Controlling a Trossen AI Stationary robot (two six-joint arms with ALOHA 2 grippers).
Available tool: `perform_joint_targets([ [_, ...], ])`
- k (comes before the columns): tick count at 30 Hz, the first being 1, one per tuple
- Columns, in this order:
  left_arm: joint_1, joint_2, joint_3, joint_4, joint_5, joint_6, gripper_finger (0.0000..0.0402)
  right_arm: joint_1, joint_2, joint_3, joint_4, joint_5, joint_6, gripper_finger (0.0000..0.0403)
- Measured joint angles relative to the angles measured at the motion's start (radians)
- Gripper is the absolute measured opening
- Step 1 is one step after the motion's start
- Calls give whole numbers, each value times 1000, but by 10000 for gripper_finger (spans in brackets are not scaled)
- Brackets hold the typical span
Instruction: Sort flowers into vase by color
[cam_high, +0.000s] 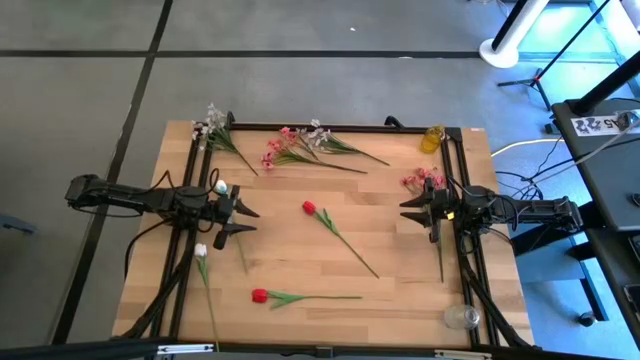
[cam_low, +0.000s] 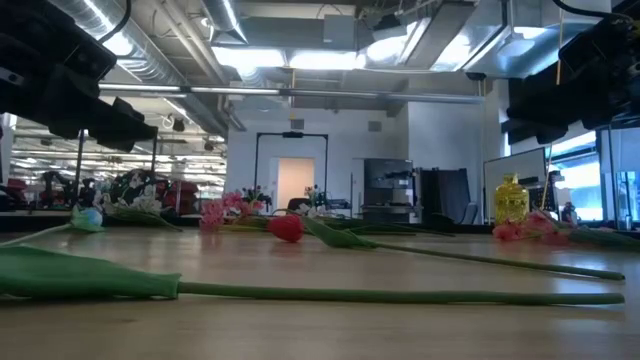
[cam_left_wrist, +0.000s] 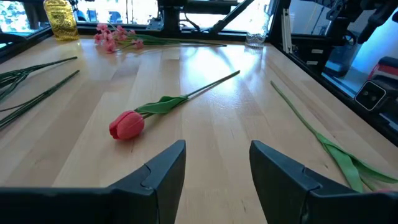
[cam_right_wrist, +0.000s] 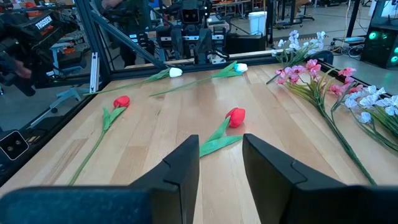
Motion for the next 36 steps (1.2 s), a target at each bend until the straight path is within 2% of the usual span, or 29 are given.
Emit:
perform_joint_targets([
  [4, 0, 1, -1, 104, -70, -11, 174, 0, 0, 0, 0, 0, 0, 123],
  [9, 0, 0, 0, 365, 7, -303, 174, 0, 0, 0, 0, 0, 0, 123],
  [16, 0, 11, 0, 742, -14, -373, 174, 0, 0, 0, -1, 0, 0, 123],
  [22, 0, 12, 1, 886, -9, -607, 174, 0, 0, 0, -2, 0, 0, 123],
  [26, 0, 13, 1, 880, -63, -764, 174, 0, 0, 0, -2, 0, 0, 123],
  [28, -6, 18, 10, 808, -56, -833, 174, 0, 0, 0, -3, 0, 0, 123],
  [30, -26, 30, 43, 668, -51, -836, 174, 0, 0, 0, -3, 0, 0, 123],
  [36, -83, 162, 232, 175, -169, -839, 167, 0, 0, 0, -5, 0, 0, 123],
])
